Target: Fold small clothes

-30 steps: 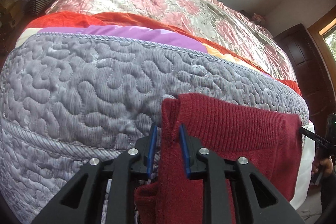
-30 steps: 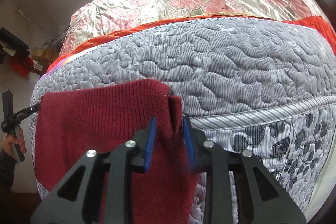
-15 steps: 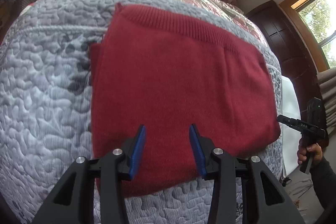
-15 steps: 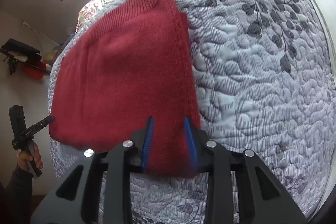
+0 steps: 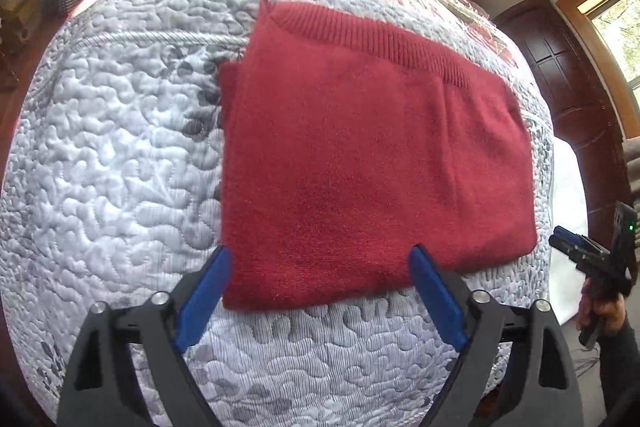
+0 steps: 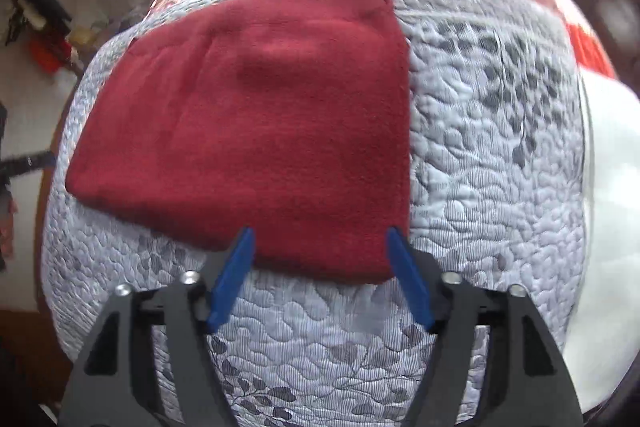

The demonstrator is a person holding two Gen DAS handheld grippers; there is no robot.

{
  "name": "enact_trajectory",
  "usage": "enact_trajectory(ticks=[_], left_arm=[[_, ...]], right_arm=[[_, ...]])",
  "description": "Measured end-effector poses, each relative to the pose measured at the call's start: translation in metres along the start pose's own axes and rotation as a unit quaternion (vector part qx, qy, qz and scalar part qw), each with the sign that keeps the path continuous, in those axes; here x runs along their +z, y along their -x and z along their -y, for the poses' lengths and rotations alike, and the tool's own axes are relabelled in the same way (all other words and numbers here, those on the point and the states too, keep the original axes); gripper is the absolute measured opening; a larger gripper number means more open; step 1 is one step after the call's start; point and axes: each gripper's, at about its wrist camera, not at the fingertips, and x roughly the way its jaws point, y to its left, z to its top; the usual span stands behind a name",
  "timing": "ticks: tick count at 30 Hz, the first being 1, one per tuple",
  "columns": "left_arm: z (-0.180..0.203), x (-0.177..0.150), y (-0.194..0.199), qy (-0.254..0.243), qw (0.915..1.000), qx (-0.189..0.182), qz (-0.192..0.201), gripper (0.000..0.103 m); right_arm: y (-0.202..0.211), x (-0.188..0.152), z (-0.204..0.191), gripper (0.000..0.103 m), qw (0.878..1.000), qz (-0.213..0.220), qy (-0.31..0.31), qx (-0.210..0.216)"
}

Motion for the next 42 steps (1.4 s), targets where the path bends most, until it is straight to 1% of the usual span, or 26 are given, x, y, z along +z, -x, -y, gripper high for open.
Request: enact_trajectory(ticks=[1, 2, 4, 7, 9, 10, 12, 13, 14, 17, 19, 21, 23, 24, 25, 27, 29, 30, 32, 34, 35, 36, 37, 38, 40, 42], left_arm=[[-0.007, 0.005, 0.005, 0.005, 0.9999, -0.006, -0.006, 0.097], [-0.015, 0.010, 0.008, 0.014, 0.9997, -0.014, -0.014, 0.098], [-0.038, 0.022, 0.008, 0.040, 0.9982, -0.032, -0.031, 0.099], [-0.078, 0.041, -0.001, 0.092, 0.9931, -0.060, -0.040, 0.099], [-0.098, 0.055, -0.012, 0.121, 0.9884, -0.083, -0.040, 0.099], [-0.106, 0.063, -0.019, 0.129, 0.9870, -0.087, -0.039, 0.099], [-0.115, 0.076, -0.034, 0.131, 0.9855, -0.100, -0.042, 0.099], [-0.118, 0.082, -0.042, 0.132, 0.9842, -0.110, -0.044, 0.099], [-0.120, 0.087, -0.052, 0.135, 0.9820, -0.123, -0.049, 0.099], [-0.120, 0.094, -0.084, 0.134, 0.9758, -0.156, -0.075, 0.099], [-0.118, 0.096, -0.101, 0.127, 0.9742, -0.165, -0.087, 0.099], [-0.120, 0.097, -0.110, 0.128, 0.9727, -0.173, -0.088, 0.099], [-0.125, 0.101, -0.115, 0.134, 0.9697, -0.186, -0.085, 0.099], [-0.126, 0.102, -0.117, 0.139, 0.9681, -0.192, -0.083, 0.099], [-0.127, 0.103, -0.116, 0.137, 0.9671, -0.199, -0.079, 0.099], [-0.122, 0.105, -0.114, 0.122, 0.9658, -0.216, -0.075, 0.099], [-0.110, 0.105, -0.116, 0.104, 0.9608, -0.244, -0.081, 0.099], [-0.105, 0.105, -0.119, 0.095, 0.9609, -0.247, -0.083, 0.099], [-0.097, 0.108, -0.125, 0.080, 0.9666, -0.229, -0.081, 0.099], [-0.094, 0.113, -0.130, 0.079, 0.9690, -0.222, -0.074, 0.097], [-0.094, 0.115, -0.130, 0.079, 0.9694, -0.222, -0.068, 0.094], [-0.093, 0.118, -0.129, 0.077, 0.9705, -0.220, -0.062, 0.081], [-0.093, 0.119, -0.127, 0.075, 0.9720, -0.215, -0.059, 0.052], [-0.094, 0.120, -0.127, 0.078, 0.9738, -0.205, -0.059, 0.047], [-0.095, 0.122, -0.126, 0.090, 0.9741, -0.198, -0.061, 0.033], [-0.095, 0.122, -0.122, 0.093, 0.9756, -0.189, -0.063, 0.029]], right_arm=[[0.005, -0.002, -0.029, 0.088, 0.999, 0.013, 0.043, -0.023], [0.009, -0.004, -0.063, 0.092, 0.995, 0.028, 0.090, -0.040], [0.007, -0.010, -0.127, 0.092, 0.981, 0.047, 0.178, -0.060], [-0.009, -0.020, -0.217, 0.092, 0.952, 0.073, 0.286, -0.077], [-0.019, -0.025, -0.267, 0.090, 0.930, 0.097, 0.346, -0.080], [-0.024, -0.027, -0.289, 0.090, 0.918, 0.112, 0.370, -0.082], [-0.038, -0.028, -0.325, 0.077, 0.899, 0.128, 0.410, -0.082], [-0.046, -0.028, -0.337, 0.068, 0.892, 0.130, 0.424, -0.089], [-0.056, -0.027, -0.348, 0.067, 0.884, 0.133, 0.437, -0.100], [-0.081, -0.022, -0.364, 0.070, 0.868, 0.138, 0.460, -0.128], [-0.097, -0.022, -0.366, 0.070, 0.859, 0.132, 0.475, -0.137], [-0.111, -0.024, -0.365, 0.070, 0.849, 0.126, 0.492, -0.144], [-0.119, -0.026, -0.368, 0.071, 0.837, 0.137, 0.506, -0.155], [-0.121, -0.024, -0.370, 0.071, 0.835, 0.144, 0.506, -0.161], [-0.124, -0.019, -0.372, 0.071, 0.837, 0.150, 0.499, -0.166], [-0.125, -0.004, -0.375, 0.071, 0.847, 0.158, 0.478, -0.171], [-0.125, 0.008, -0.374, 0.071, 0.854, 0.162, 0.464, -0.173], [-0.127, 0.012, -0.375, 0.071, 0.854, 0.161, 0.462, -0.176], [-0.132, 0.013, -0.376, 0.071, 0.850, 0.164, 0.468, -0.179], [-0.135, 0.011, -0.375, 0.069, 0.845, 0.169, 0.473, -0.180], [-0.134, 0.012, -0.375, 0.067, 0.848, 0.169, 0.471, -0.176], [-0.131, 0.015, -0.374, 0.060, 0.855, 0.165, 0.461, -0.168], [-0.130, 0.024, -0.370, 0.053, 0.867, 0.158, 0.447, -0.155], [-0.129, 0.028, -0.367, 0.043, 0.877, 0.150, 0.434, -0.142], [-0.127, 0.033, -0.364, 0.035, 0.887, 0.144, 0.419, -0.131], [-0.122, 0.040, -0.359, 0.029, 0.895, 0.144, 0.405, -0.119]])
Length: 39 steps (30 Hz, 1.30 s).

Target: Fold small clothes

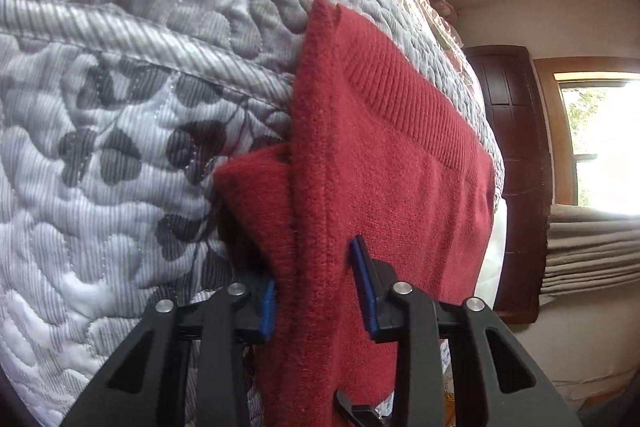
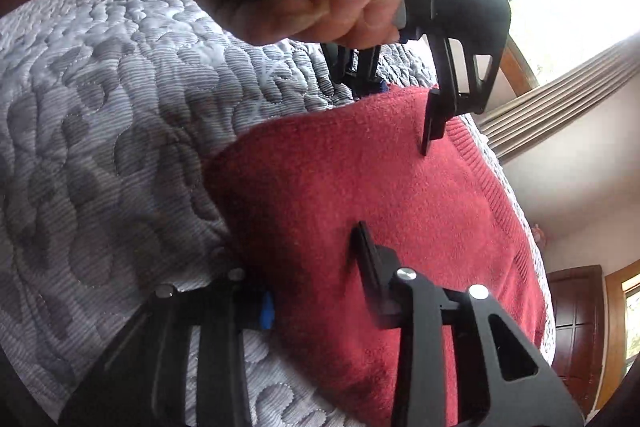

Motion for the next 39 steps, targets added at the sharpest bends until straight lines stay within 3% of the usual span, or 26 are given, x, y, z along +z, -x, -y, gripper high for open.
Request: enact_trajectory(ticks=[3, 11, 17, 28, 39], left_arm=[[0.007, -0.004, 0.009, -0.009, 0.9998, 0.020, 0.003, 0.022], [0.070, -0.011, 0.026, -0.060, 0.9954, 0.073, 0.015, 0.017], [0.123, -0.013, 0.037, -0.101, 0.9902, 0.094, 0.023, 0.016], [0.193, -0.023, 0.047, -0.133, 0.9827, 0.124, 0.035, 0.015], [0.252, -0.030, 0.036, -0.148, 0.9764, 0.154, 0.032, 0.015]], right_arm=[[0.004, 0.002, 0.016, 0.021, 1.000, 0.003, -0.028, 0.014], [0.026, -0.002, 0.055, 0.018, 0.995, 0.023, -0.094, 0.028], [0.058, -0.002, 0.070, 0.017, 0.991, 0.038, -0.126, 0.026], [0.113, -0.030, 0.102, 0.016, 0.982, 0.056, -0.181, 0.022], [0.133, -0.054, 0.142, 0.015, 0.967, 0.064, -0.245, 0.024]])
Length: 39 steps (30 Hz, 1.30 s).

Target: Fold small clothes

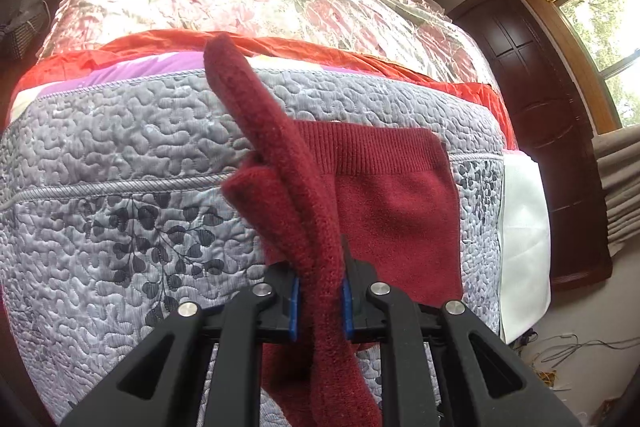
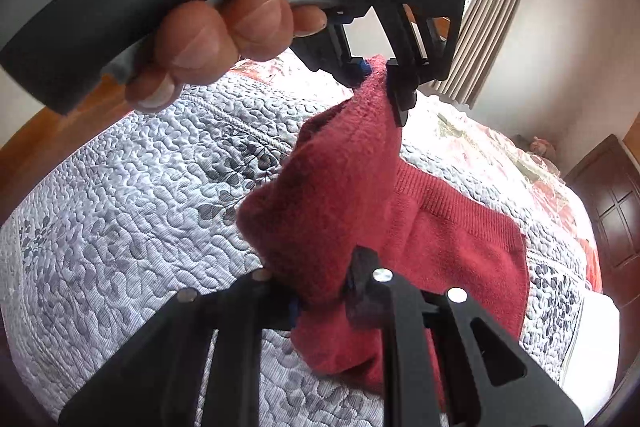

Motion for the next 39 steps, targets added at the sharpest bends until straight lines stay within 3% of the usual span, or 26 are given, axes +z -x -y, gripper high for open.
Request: enact_trajectory(ticks=[15, 25, 39], left_arm=[[0.091, 0.020, -0.028, -0.031, 0.9991, 0.014, -0.027, 0.015], [0.155, 0.023, -0.088, -0.055, 0.9957, 0.028, -0.069, 0.015], [0.198, 0.016, -0.176, -0.043, 0.9915, 0.058, -0.109, 0.015]], right_arm=[[0.023, -0.025, 0.087, 0.013, 0.994, -0.010, -0.105, 0.001], [0.018, -0.067, 0.144, 0.013, 0.980, -0.038, -0.192, 0.014], [-0.004, -0.126, 0.200, 0.013, 0.963, -0.064, -0.258, 0.045]])
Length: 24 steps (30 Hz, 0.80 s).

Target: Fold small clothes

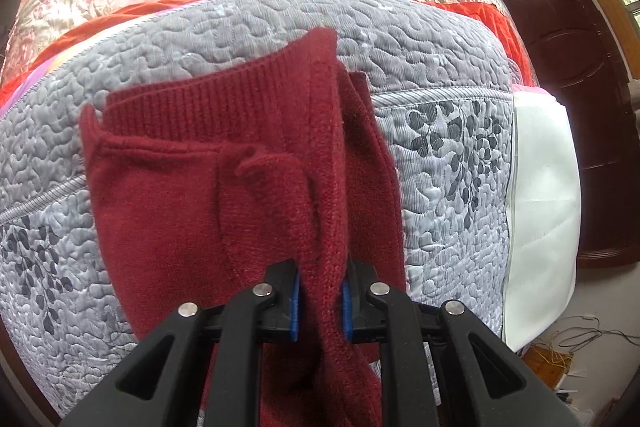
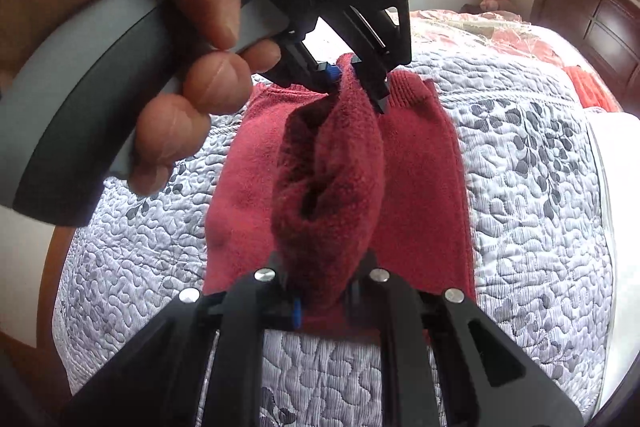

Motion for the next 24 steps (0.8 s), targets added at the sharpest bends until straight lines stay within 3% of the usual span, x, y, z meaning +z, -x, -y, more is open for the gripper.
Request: enact_trajectory(ticks=[10, 12, 13, 14, 15, 19, 24], left_arm=[[0.034, 0.002, -0.039, -0.010, 0.9979, 0.064, -0.007, 0.015], [0.039, 0.002, -0.046, -0.012, 0.9968, 0.079, -0.004, 0.017], [0.041, 0.002, -0.051, -0.012, 0.9965, 0.082, -0.003, 0.025], [0.043, 0.001, -0.055, -0.013, 0.9970, 0.077, -0.002, 0.037], [0.046, -0.001, -0.056, -0.017, 0.9976, 0.066, 0.003, 0.043], [0.048, -0.011, -0.042, -0.021, 0.9993, -0.017, 0.026, 0.056], [0.010, -0.033, 0.012, 0.005, 0.9930, -0.083, 0.084, 0.068]], right_arm=[[-0.010, -0.017, 0.050, 0.013, 0.996, -0.018, -0.076, 0.044], [-0.015, -0.022, 0.061, 0.013, 0.993, -0.023, -0.096, 0.058], [-0.020, -0.025, 0.068, 0.013, 0.992, -0.027, -0.108, 0.066], [-0.024, -0.028, 0.074, 0.013, 0.990, -0.031, -0.117, 0.071], [-0.028, -0.031, 0.078, 0.013, 0.989, -0.035, -0.123, 0.074], [-0.043, -0.045, 0.101, 0.013, 0.976, -0.051, -0.172, 0.126], [-0.066, -0.069, 0.139, 0.014, 0.933, -0.074, -0.277, 0.218]])
